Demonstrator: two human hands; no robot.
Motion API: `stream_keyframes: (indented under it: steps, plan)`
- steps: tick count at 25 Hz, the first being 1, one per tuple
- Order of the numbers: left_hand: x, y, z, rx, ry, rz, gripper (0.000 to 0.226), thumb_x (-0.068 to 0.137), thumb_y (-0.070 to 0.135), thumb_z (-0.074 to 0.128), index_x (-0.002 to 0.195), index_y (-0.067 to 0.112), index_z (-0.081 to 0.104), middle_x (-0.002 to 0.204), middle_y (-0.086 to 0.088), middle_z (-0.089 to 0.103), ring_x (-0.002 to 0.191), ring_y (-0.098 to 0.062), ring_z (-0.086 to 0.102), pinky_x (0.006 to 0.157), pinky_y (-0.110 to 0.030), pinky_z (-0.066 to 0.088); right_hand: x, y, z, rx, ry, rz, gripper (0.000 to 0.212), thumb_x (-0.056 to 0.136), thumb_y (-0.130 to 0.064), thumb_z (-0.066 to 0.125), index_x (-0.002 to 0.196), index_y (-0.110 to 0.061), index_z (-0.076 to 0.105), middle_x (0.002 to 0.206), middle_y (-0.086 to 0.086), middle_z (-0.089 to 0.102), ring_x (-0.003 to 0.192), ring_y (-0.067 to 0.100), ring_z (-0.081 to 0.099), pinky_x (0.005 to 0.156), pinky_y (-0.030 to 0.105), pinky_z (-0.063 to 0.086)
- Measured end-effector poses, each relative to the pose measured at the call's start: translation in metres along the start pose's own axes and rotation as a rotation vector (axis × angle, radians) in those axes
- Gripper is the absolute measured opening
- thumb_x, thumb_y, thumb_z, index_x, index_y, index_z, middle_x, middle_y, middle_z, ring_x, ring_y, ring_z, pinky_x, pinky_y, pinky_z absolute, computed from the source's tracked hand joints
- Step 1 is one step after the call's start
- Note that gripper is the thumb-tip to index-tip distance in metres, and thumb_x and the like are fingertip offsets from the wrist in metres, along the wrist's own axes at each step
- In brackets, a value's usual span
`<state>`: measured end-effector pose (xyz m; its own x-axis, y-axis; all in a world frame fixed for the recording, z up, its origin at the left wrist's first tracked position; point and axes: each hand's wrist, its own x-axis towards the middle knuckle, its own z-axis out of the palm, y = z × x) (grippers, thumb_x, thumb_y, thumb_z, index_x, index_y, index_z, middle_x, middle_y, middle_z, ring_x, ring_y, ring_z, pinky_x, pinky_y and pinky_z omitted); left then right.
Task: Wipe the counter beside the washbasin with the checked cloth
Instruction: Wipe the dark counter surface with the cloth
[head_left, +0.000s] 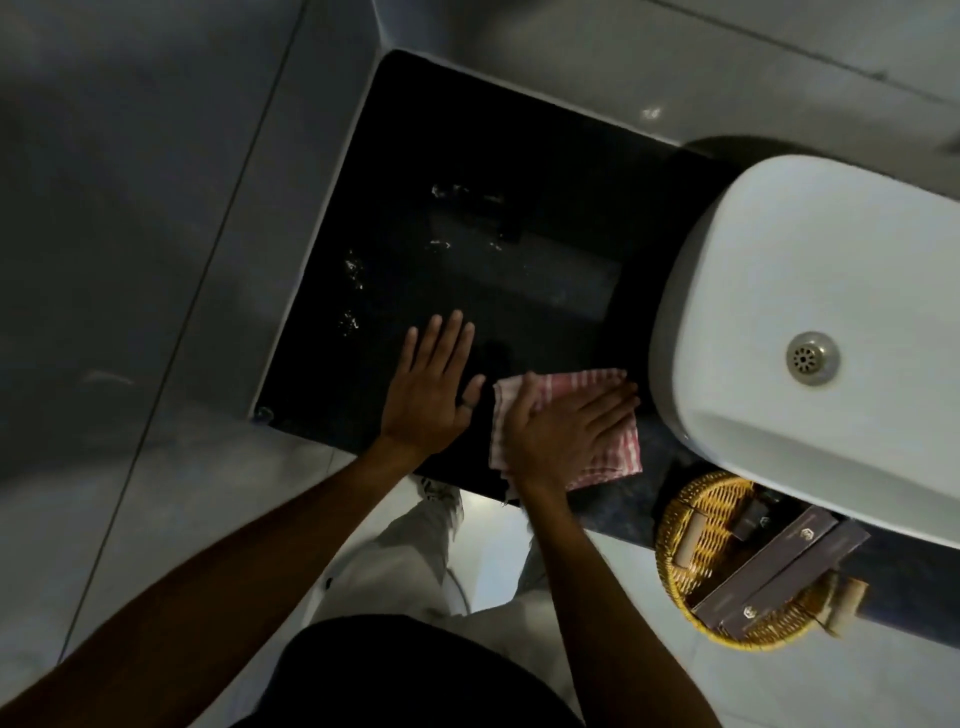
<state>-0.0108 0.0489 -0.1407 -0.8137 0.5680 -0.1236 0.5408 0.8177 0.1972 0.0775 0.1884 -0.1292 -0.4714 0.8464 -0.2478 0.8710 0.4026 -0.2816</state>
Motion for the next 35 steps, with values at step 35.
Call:
stream_keyframes:
  steps: [35]
  plan:
    - [0.200, -0.034, -0.035, -0.023, 0.041, 0.010, 0.098, 0.084, 0.062, 0.052, 0.163, 0.009, 0.029, 0.171, -0.014, 0.027, 0.160, -0.035, 0.022, 0.131, -0.054, 0.011, 0.115, -0.062, 0.006, -0.200, 0.053, -0.556, 0.077, 0.102, -0.051, 0.037, 0.165, -0.009, 0.022, 0.175, 0.013, 0.021, 0.163, 0.034, 0.017, 0.132, 0.058, 0.010]
